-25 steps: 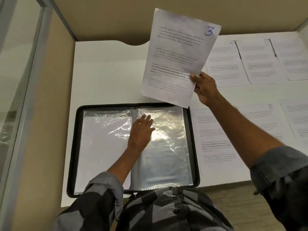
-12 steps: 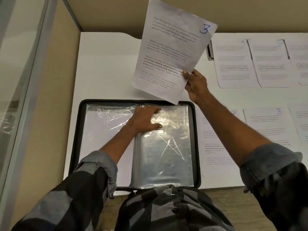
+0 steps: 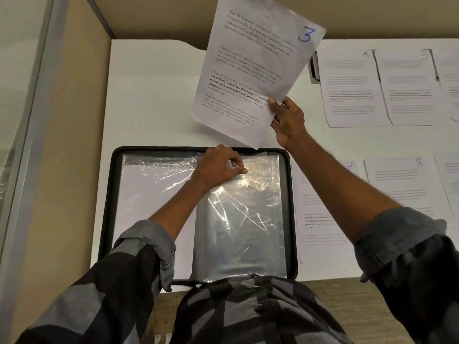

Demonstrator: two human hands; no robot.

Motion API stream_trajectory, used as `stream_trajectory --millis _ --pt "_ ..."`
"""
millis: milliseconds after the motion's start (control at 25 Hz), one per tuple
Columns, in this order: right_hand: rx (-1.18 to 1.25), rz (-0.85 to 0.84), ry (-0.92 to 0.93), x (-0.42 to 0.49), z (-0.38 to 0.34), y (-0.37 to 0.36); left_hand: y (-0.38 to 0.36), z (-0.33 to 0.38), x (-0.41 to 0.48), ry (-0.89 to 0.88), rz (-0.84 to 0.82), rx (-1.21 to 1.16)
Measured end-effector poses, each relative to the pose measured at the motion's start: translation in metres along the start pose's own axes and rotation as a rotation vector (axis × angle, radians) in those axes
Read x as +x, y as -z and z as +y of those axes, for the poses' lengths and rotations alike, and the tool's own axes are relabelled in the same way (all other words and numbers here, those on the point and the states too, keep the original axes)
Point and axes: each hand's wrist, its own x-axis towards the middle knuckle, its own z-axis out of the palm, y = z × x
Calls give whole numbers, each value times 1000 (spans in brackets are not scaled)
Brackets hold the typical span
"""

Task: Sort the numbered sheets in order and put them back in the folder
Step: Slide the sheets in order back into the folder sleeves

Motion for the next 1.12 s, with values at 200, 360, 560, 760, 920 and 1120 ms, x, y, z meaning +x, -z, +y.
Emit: stream_trajectory --millis 200,360,560,760,920,1120 --pt "-60 -29 -63 -1 14 5 1 10 -2 -33 -42 20" --pt "-148 -58 -108 -1 17 17 7 10 1 -48 -42 91" --pt "-281 -97 -115 9 10 33 12 2 5 -6 -96 170" --pt "-326 -111 -132 20 8 45 37 -18 6 25 -174 320" --pt "-357 -140 -149 26 14 46 45 -35 6 27 -166 280" --pt "-403 -156 -178 32 16 47 52 -37 15 9 -216 202"
